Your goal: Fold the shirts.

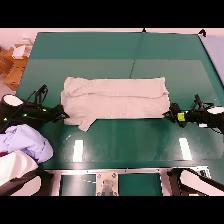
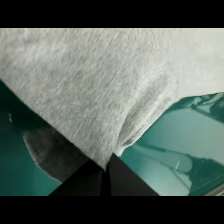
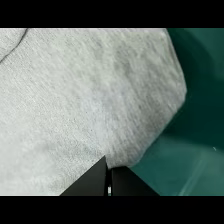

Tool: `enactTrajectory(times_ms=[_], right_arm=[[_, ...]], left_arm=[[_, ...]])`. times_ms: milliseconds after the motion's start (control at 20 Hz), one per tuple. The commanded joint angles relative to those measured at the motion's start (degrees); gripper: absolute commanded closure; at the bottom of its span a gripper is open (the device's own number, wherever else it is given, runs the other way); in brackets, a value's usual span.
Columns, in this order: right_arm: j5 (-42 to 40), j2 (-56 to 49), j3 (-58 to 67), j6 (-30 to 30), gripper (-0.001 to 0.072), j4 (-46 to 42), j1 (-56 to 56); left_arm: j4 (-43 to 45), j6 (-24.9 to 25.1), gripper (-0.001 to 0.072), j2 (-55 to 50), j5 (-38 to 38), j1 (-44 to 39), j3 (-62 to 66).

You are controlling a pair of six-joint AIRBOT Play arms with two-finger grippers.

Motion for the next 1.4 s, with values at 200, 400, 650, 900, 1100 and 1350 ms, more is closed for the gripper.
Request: enactTrajectory(times_ms=[200,400,650,900,1100,1350], right_arm=[[13.1,4.0,1.3,5.2,0.0702,-9.3,-1.5],[11.9,2.9,8.5,5.2,0.0702,-6.4,0.1],[11.2,-7.8,25.1,6.6,0.0702,-6.2,5.9],[9.0,-24.1,40.0,8.1,0.0701,-5.2,8.4],[2.4,-34.0,47.0,7.8,0.0484,-3.0,9.3],[12.3,-35.2,56.7,-0.1,0.028,-5.0,3.2]], left_arm=[[4.4,-5.1,0.0688,8.5,-10.3,-0.1,0.4],[1.6,-3.9,0.0688,6.7,-4.5,-0.1,3.5],[-2.1,-1.4,0.0688,-5.0,-1.9,-0.1,17.1],[-3.3,0.3,0.0687,-21.0,1.7,-1.5,30.3],[-5.1,1.0,0.0258,-28.9,10.6,-4.7,36.3],[-7.1,-1.0,0.0054,-26.8,8.3,-2.7,42.1]])
